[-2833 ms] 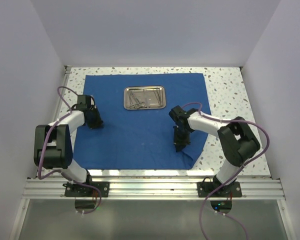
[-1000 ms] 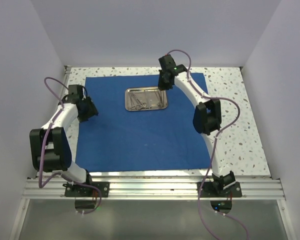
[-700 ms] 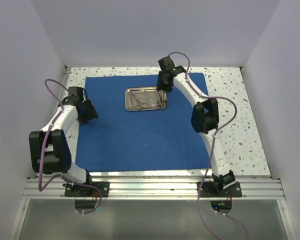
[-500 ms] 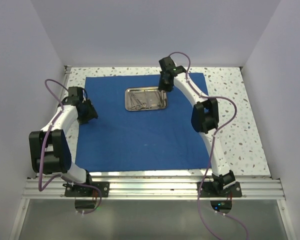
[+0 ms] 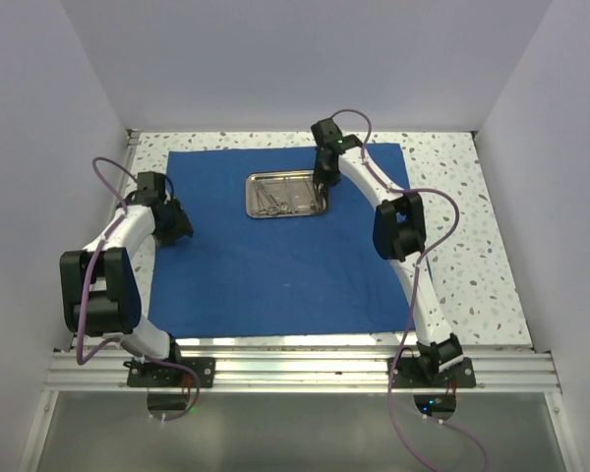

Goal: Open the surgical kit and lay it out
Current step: Pick up the medical item from the container, then place the medical item in the surgical kit.

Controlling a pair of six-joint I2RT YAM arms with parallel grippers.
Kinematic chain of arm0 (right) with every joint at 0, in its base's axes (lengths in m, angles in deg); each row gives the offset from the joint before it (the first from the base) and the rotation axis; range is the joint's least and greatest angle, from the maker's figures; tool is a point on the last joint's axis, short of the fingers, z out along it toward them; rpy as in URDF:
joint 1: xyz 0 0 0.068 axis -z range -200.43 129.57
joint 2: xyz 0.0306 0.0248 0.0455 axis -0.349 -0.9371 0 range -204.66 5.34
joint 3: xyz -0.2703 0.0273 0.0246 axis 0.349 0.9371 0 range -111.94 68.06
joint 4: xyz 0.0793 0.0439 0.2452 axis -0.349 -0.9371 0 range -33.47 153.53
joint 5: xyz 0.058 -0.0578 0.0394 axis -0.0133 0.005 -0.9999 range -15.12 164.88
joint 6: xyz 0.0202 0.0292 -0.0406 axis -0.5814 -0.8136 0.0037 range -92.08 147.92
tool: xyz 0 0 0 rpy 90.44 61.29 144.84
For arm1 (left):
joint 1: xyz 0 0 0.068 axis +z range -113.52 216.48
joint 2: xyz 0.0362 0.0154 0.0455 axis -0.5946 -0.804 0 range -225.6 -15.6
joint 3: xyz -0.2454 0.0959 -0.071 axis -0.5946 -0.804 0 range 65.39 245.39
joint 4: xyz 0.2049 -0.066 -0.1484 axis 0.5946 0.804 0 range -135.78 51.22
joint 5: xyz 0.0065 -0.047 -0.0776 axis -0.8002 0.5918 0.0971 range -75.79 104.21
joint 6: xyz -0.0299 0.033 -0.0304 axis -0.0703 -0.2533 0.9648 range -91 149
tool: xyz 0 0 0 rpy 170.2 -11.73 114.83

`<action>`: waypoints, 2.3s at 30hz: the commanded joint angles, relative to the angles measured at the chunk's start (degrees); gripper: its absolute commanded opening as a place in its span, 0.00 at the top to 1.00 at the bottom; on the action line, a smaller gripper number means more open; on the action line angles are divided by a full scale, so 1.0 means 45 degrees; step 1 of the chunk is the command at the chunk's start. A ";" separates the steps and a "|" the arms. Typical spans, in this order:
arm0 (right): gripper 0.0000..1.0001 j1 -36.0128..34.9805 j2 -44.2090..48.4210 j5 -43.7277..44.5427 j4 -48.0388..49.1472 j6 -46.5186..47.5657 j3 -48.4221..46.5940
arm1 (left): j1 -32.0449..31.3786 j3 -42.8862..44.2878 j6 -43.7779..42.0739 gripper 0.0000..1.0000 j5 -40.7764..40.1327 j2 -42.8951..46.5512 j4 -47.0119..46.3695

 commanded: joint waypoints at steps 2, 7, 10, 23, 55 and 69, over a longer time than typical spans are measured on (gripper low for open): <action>0.75 0.0052 -0.0172 0.0686 -0.0252 -0.0024 -0.0641 | 0.0019 0.0281 -0.0368 0.46 0.0119 -0.0021 -0.0136; 0.79 0.0071 -0.0465 0.1135 -0.0739 0.0074 -0.0739 | 0.0019 0.0339 -0.0446 0.46 0.0100 -0.0157 -0.0156; 0.81 0.0052 -0.0661 0.1292 -0.1013 0.0093 -0.0700 | 0.0038 0.0398 -0.0485 0.47 0.0080 -0.0216 -0.0137; 0.78 -0.0709 -0.1345 0.1663 -0.1561 0.1147 -0.0935 | 0.0038 0.0476 -0.0485 0.48 0.0139 -0.0333 -0.0059; 1.00 -0.0651 1.1032 0.2093 0.1272 0.1247 1.3003 | -0.0098 -0.1047 0.0334 0.00 0.2932 0.1872 -0.1892; 0.94 -0.0632 1.4909 0.1956 0.2873 -0.0493 2.0569 | 0.0136 -0.2181 0.1546 0.00 0.7737 0.1972 -0.5215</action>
